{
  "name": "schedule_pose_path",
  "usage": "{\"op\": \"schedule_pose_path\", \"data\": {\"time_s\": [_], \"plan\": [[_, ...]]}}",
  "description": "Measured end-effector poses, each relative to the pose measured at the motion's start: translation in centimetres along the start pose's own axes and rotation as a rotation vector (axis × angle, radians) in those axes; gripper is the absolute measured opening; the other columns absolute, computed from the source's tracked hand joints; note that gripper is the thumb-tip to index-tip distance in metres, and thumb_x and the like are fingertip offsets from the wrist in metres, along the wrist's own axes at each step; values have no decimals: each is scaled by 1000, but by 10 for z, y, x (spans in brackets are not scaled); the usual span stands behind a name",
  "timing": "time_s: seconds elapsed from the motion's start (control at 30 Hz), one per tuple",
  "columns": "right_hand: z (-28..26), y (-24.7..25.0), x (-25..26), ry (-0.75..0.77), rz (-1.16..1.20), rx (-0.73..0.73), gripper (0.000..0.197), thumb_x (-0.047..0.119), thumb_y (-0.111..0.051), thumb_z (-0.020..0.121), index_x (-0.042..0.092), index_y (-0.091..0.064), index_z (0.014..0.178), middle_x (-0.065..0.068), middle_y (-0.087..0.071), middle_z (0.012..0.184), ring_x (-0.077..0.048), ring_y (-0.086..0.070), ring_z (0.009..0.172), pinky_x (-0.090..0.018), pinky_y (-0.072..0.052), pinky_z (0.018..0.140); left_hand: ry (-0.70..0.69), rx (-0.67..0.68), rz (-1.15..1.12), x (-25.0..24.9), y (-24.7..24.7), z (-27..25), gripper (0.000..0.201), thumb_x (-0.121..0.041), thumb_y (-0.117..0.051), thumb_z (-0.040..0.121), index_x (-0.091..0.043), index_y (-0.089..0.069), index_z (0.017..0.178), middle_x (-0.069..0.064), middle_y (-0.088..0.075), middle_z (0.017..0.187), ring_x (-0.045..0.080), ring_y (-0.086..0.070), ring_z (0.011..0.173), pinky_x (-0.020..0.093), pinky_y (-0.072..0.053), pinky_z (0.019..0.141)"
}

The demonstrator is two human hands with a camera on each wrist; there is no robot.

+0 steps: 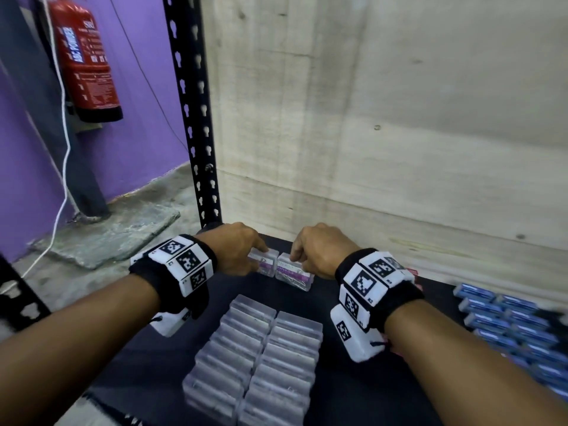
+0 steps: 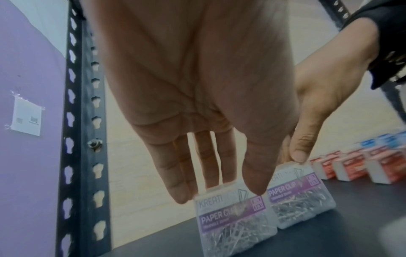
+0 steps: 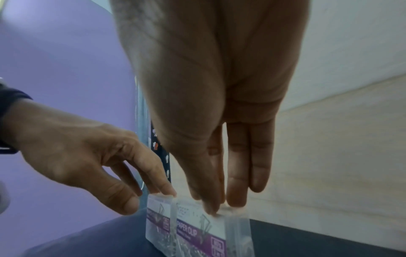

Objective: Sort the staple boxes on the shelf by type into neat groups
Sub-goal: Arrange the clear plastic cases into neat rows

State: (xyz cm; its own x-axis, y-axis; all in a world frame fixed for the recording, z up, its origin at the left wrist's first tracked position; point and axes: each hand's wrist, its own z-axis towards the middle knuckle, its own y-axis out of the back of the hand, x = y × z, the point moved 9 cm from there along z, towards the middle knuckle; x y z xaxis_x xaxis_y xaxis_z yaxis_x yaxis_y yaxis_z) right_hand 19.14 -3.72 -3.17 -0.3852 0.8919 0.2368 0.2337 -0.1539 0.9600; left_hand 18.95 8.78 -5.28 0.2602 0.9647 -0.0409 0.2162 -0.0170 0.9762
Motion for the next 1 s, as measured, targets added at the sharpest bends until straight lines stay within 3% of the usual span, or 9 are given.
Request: {"op": "schedule_pose_path", "data": {"time_s": [0.3,1.0], "plan": [[-47,-13,4,3,55,-16,28,1,-70,87,21,-76,106,-1,-68,119,-20,-65,108,-33,-53,97,-43,18,5,-24,-7,-38,42,-44,-59,91,-34,-59,132,-5,-57,130,18,-55,116,32,-46,97],[-84,-27,6,35,54,-20,37,-4,-58,90,26,-75,102,-2,-67,117,-23,-61,110,-36,-53,96,-115,18,-30,-41,-17,-77,41,-44,-52,92,-33,-59,131,-13,-55,135,11,-57,109,22,-41,96]]}}
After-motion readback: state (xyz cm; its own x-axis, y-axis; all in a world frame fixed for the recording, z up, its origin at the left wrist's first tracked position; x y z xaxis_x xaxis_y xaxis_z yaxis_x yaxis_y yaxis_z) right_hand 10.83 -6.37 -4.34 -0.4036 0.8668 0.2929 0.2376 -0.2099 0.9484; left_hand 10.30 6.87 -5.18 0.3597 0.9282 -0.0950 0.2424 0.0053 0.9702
